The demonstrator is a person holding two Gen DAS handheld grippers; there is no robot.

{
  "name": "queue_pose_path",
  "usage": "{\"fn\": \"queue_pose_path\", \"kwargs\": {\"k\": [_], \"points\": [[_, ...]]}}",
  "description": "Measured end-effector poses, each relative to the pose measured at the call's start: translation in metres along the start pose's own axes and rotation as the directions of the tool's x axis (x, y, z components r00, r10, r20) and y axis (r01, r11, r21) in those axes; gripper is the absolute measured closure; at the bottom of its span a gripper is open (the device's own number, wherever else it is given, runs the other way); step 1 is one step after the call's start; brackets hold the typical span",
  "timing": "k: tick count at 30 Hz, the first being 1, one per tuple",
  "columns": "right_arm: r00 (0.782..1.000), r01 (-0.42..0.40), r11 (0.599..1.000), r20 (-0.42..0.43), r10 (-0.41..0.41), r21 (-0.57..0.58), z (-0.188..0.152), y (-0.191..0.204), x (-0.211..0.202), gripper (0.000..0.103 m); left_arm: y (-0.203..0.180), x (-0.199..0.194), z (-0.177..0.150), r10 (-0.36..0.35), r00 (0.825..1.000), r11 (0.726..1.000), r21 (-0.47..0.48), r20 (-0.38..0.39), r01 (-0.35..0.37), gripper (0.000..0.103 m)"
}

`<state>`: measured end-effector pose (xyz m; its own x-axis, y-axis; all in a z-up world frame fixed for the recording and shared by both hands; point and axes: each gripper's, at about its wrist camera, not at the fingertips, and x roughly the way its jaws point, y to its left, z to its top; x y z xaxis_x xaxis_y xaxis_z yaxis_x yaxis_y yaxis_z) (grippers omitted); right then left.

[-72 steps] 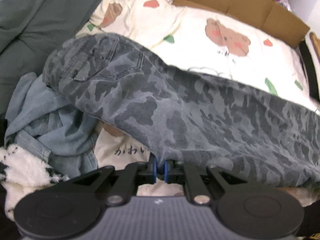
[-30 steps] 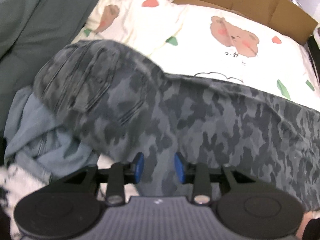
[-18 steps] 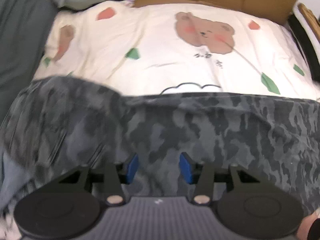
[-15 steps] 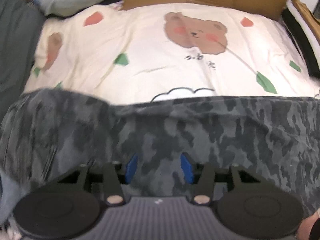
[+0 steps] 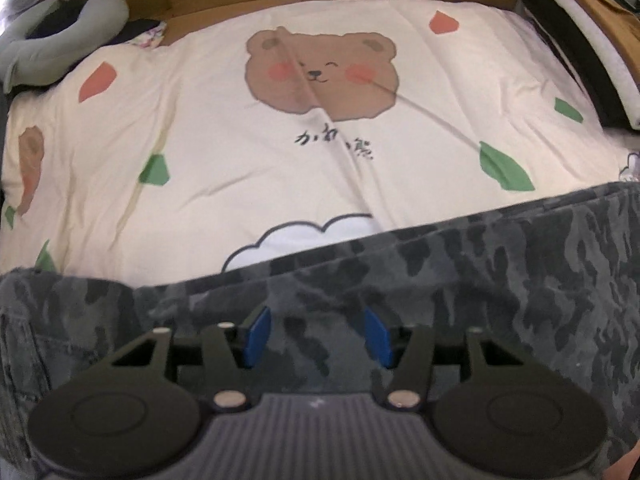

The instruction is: Fold clothes

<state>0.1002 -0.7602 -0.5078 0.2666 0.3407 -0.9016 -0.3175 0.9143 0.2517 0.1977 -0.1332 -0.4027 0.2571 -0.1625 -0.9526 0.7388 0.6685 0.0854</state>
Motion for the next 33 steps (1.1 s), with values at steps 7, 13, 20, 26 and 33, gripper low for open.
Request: {"fn": "queue_pose_path", "kwargs": {"k": [7, 13, 20, 26, 33], "points": [[1.000, -0.014, 1.000, 0.004, 0.014, -0.019, -0.001, 0.003, -0.006, 0.069, -0.015, 0.011, 0.015, -0.007, 1.000, 1.000, 0.024, -0.011, 0.007, 0.048], [0.998, 0.051, 0.997, 0.030, -0.049, -0.058, 0.000, 0.021, -0.026, 0.080, -0.034, 0.009, 0.026, -0.024, 1.000, 0.997, 0.073, -0.001, 0.024, 0.048], [0.990, 0.109, 0.994, 0.087, -0.108, -0.003, -0.001, 0.025, -0.060, 0.083, -0.040, 0.007, 0.026, -0.019, 1.000, 0.995, 0.098, 0.007, 0.018, 0.048], [0.975, 0.185, 0.982, 0.117, -0.189, 0.045, -0.005, 0.025, -0.081, 0.083, -0.034, 0.005, 0.020, 0.000, 1.000, 0.996, 0.092, 0.008, 0.000, 0.048], [0.957, 0.257, 0.958, 0.106, -0.270, 0.127, -0.003, 0.002, -0.087, 0.083, -0.009, 0.007, 0.005, 0.057, 0.998, 0.997, 0.047, 0.003, -0.057, 0.048]]}}
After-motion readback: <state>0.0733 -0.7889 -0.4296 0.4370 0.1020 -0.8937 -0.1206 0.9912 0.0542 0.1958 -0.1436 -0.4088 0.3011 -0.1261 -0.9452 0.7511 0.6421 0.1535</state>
